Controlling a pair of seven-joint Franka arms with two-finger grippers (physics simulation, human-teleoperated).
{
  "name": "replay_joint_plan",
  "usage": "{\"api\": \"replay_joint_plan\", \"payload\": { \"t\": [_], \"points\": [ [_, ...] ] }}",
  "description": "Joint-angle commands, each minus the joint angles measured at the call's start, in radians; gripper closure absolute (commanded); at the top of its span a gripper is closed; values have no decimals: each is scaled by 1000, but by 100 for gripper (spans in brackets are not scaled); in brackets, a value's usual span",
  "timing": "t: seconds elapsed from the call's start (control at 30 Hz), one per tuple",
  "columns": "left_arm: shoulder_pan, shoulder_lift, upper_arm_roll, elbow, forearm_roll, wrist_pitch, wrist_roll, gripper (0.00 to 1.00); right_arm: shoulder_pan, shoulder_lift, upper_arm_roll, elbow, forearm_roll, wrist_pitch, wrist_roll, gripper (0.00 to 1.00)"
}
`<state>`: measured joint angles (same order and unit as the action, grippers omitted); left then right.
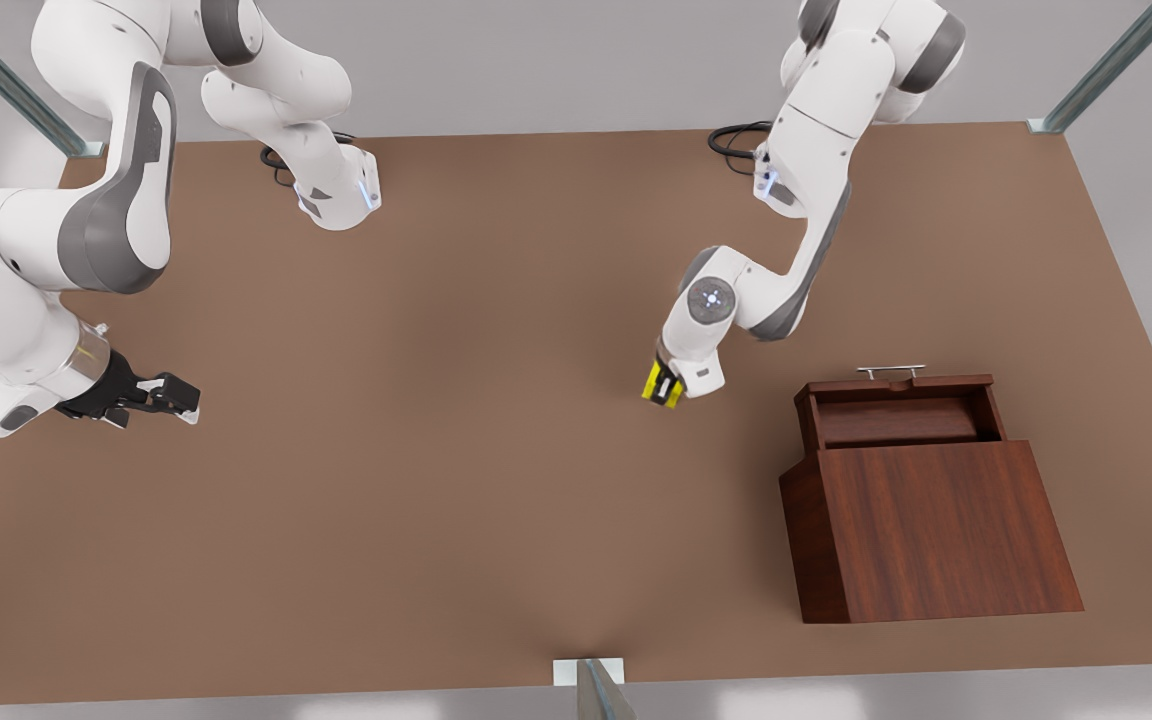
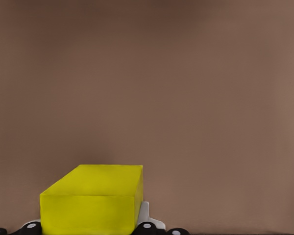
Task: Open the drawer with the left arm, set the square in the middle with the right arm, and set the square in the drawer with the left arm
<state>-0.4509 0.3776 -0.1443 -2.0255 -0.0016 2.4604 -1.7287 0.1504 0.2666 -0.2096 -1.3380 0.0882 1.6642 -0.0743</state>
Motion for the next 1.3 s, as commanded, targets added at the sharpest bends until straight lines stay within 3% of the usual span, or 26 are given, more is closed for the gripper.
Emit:
{"api": "replay_joint_plan", "payload": {
  "t": [0.0, 0.13, 0.4, 0.67, 1.27],
  "points": [
    [5, -71, 49, 1, 8, -129, 211, 36, 0, -1, -1, 0, 1, 2, -1, 0],
    [118, -178, 72, 50, 8, -396, 760, 36, 0, -1, 1, 2, 1, 0, -1, 0],
    [262, -287, 74, 65, 80, -623, 1557, 36, 0, -1, 1, 0, 1, 0, -1, 0],
    [445, -236, 74, 148, 123, -606, 1999, 36, 0, -1, -1, 0, 1, 0, -1, 0],
    [506, -151, 74, 146, 177, -440, 2181, 36, 1, 0, 1, 2, -1, 9, 8, 0]
  ]
}}
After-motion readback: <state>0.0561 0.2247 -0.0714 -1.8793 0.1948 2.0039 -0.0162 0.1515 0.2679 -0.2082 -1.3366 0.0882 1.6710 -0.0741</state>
